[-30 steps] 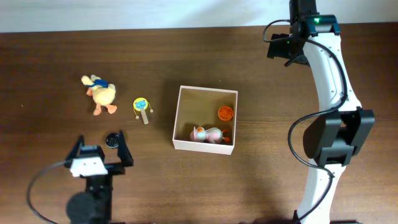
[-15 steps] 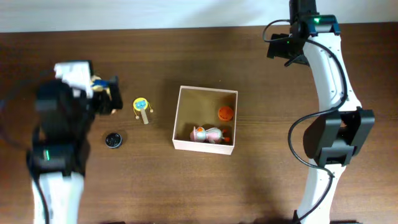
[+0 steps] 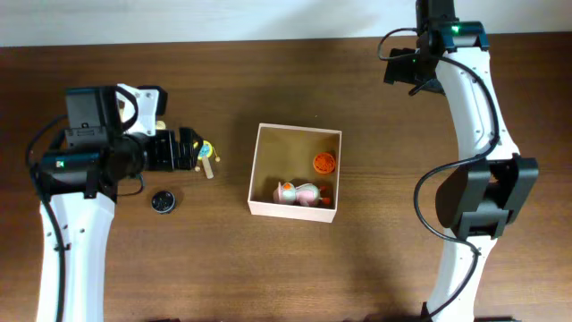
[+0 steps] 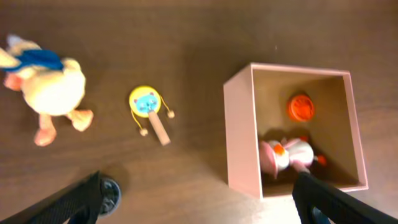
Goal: Pack container
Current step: 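Move the left gripper toward the black wheel ball, then lower the left gripper onto the black wheel ball and close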
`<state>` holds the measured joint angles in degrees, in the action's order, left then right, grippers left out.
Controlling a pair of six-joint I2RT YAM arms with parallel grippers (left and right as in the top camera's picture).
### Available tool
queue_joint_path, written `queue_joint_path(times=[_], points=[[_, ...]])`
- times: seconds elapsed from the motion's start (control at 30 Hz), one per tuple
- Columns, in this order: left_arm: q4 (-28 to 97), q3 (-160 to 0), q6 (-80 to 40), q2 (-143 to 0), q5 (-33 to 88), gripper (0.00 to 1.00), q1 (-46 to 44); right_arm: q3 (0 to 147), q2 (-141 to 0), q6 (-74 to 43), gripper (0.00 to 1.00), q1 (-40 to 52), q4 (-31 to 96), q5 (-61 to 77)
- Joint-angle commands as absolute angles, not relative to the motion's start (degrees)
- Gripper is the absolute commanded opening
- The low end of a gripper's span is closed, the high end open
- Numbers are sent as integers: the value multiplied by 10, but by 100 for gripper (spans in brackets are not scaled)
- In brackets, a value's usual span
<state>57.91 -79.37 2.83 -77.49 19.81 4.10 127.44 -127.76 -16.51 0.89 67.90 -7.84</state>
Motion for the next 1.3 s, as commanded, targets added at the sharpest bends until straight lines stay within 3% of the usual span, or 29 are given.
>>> queue_joint_path(times=[0.0, 0.2, 0.43, 0.87, 1.27], points=[[600, -804, 35, -778, 190, 99, 43, 1272, -1280, -170, 99, 7, 679, -79], [628, -789, -34, -823, 37, 99, 43, 1272, -1280, -170, 99, 7, 679, -79], [622, -784, -106, -949, -15, 99, 43, 1272, -1280, -170, 99, 7, 679, -79], [597, -784, -107, -1078, -58, 99, 43, 1272, -1280, -170, 99, 7, 679, -79], [605, -735, -120, -1091, -60, 99, 43, 1272, -1280, -170, 99, 7, 679, -79]])
